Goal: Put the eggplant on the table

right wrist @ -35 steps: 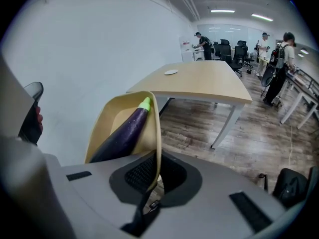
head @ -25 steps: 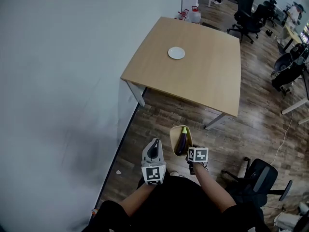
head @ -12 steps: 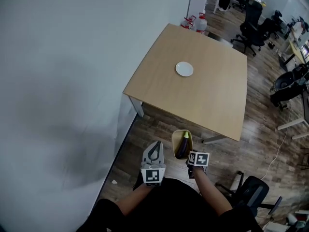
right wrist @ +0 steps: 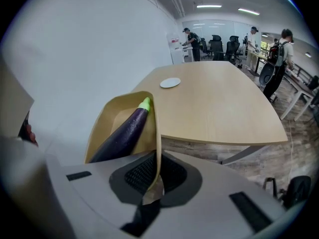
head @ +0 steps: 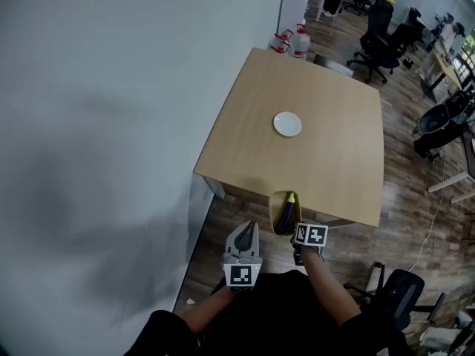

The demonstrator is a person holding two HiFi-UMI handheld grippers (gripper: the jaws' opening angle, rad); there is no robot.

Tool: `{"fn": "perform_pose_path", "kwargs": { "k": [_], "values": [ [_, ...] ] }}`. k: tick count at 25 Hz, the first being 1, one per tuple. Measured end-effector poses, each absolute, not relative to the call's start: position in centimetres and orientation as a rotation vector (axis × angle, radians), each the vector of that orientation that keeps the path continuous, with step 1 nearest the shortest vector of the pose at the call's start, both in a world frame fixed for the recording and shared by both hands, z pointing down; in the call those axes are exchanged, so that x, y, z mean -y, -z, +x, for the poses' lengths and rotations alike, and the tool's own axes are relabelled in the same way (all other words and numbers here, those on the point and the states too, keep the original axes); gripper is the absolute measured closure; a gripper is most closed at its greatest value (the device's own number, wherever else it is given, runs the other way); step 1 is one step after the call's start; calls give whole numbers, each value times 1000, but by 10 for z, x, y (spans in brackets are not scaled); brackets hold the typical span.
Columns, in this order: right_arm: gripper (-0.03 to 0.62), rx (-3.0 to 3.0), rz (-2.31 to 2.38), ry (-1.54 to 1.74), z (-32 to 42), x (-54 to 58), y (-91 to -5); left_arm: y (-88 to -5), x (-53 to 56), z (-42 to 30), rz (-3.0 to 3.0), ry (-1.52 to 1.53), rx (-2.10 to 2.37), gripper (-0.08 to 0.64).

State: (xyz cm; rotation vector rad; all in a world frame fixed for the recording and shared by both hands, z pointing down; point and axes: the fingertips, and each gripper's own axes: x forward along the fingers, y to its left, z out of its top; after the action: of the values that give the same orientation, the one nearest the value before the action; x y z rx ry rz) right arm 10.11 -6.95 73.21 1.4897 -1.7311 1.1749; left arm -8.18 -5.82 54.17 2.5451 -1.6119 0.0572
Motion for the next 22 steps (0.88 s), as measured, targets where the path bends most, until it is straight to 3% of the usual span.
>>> {"fn": "perform_pose_path", "kwargs": {
  "k": [22],
  "values": [
    [529, 1803, 1429, -1135, 33, 203, -751, -566, 172, -124, 2482, -137, 1674, 541]
  ]
}}
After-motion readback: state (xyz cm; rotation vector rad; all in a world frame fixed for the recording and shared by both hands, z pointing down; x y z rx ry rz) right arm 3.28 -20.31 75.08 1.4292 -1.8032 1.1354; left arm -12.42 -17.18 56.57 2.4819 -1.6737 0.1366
